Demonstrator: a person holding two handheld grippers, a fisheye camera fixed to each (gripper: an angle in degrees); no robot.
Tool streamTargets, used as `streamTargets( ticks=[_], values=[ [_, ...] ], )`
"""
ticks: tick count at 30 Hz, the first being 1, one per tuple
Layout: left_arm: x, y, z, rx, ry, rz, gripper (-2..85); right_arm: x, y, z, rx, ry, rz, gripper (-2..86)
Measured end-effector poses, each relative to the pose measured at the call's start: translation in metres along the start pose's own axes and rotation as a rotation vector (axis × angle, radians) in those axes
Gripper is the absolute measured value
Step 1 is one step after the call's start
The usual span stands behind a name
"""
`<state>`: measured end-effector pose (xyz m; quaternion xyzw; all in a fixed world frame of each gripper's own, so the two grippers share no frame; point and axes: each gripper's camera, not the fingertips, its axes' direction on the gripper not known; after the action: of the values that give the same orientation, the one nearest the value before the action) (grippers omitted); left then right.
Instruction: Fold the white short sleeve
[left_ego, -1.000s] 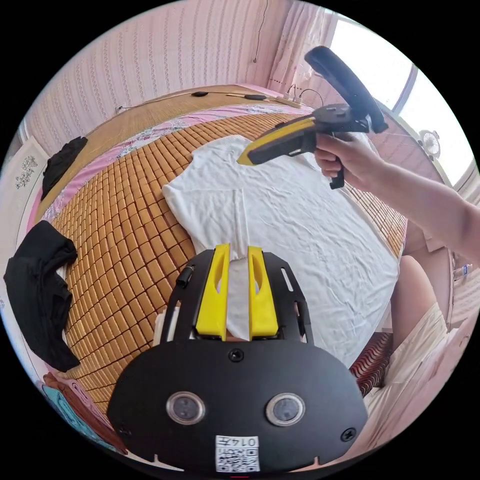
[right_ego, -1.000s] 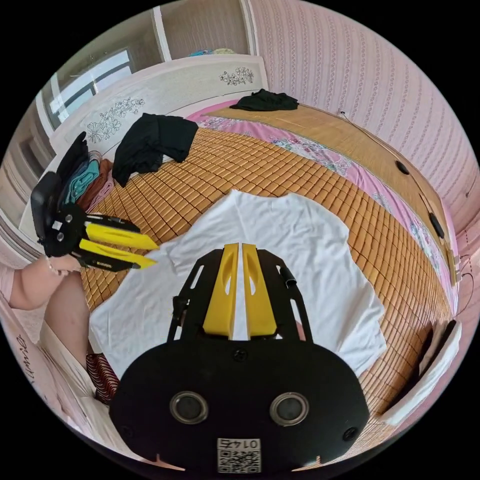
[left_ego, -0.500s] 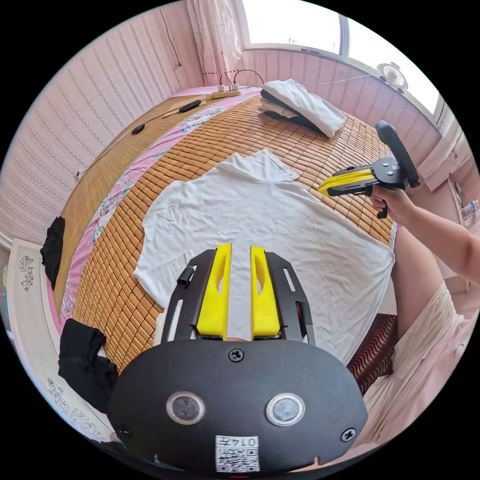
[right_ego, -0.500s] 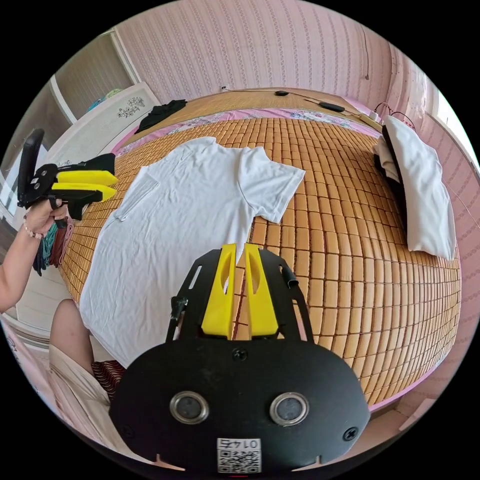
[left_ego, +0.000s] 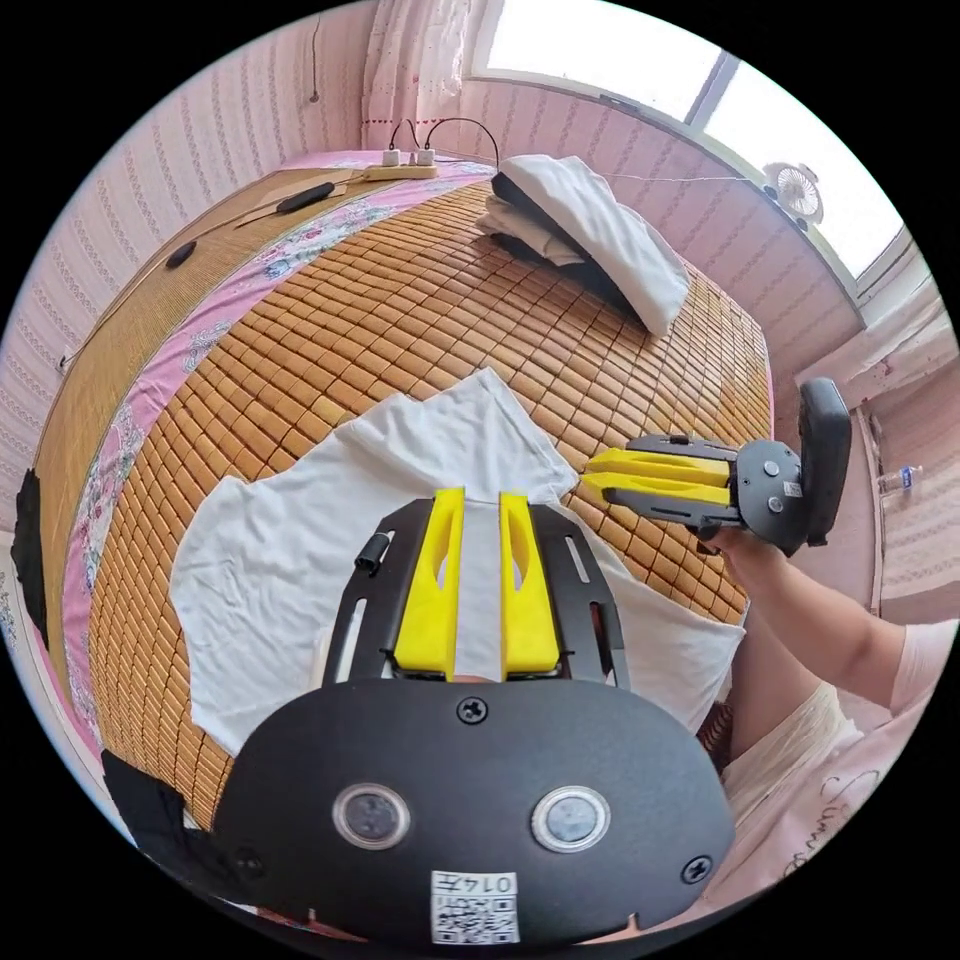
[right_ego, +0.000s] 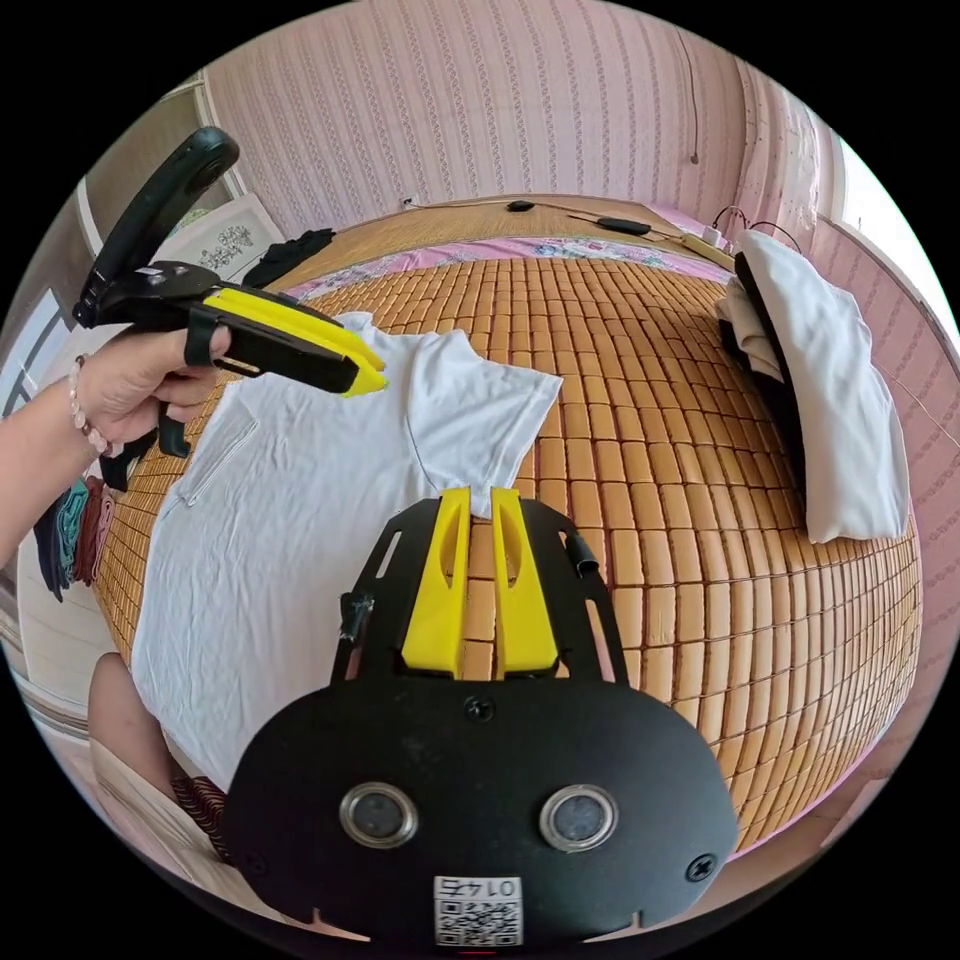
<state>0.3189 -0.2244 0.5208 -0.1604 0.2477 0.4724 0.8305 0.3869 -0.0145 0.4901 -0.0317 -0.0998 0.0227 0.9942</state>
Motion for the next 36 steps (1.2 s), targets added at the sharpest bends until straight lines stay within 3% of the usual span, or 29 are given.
streamTargets(
  ticks=[9, 12, 15, 20, 23, 27, 36],
  values=[
    [-0.004, -0.083, 0.067, 0.037, -0.035, 0.0, 7.5, 0.013, 0.002, 0.015, -0.02, -0.026, 0.021, 4.8],
    [-0.015, -0.091, 0.091, -0.054, -0.025, -0.034, 7.3, 0.016, 0.0, 0.017, -0.021, -0.032, 0.036, 2.9],
    [-0.026, -0.081, 0.09, -0.012, 0.015, -0.069, 0.7, 0.018, -0.003, 0.017, -0.032, -0.021, 0.033, 1.3],
    [-0.056, -0.014, 0.018, 0.273, 0.033, -0.146, -0.7, 0.0, 0.004, -0.026, 0.178, -0.011, -0.176, 0.4],
    [-0.063, 0.069, -0.022, 0.379, 0.023, -0.136, -0.3, -0.007, 0.014, -0.033, 0.178, -0.107, -0.268, 0.9],
    [-0.077, 0.142, -0.013, 0.281, 0.025, -0.159, 3.3, -0.009, 0.019, -0.027, 0.088, -0.213, -0.299, 3.6],
    [-0.124, 0.215, -0.013, 0.278, 0.028, -0.28, 5.5, -0.04, -0.024, -0.006, -0.015, -0.142, -0.356, 5.3]
  ],
)
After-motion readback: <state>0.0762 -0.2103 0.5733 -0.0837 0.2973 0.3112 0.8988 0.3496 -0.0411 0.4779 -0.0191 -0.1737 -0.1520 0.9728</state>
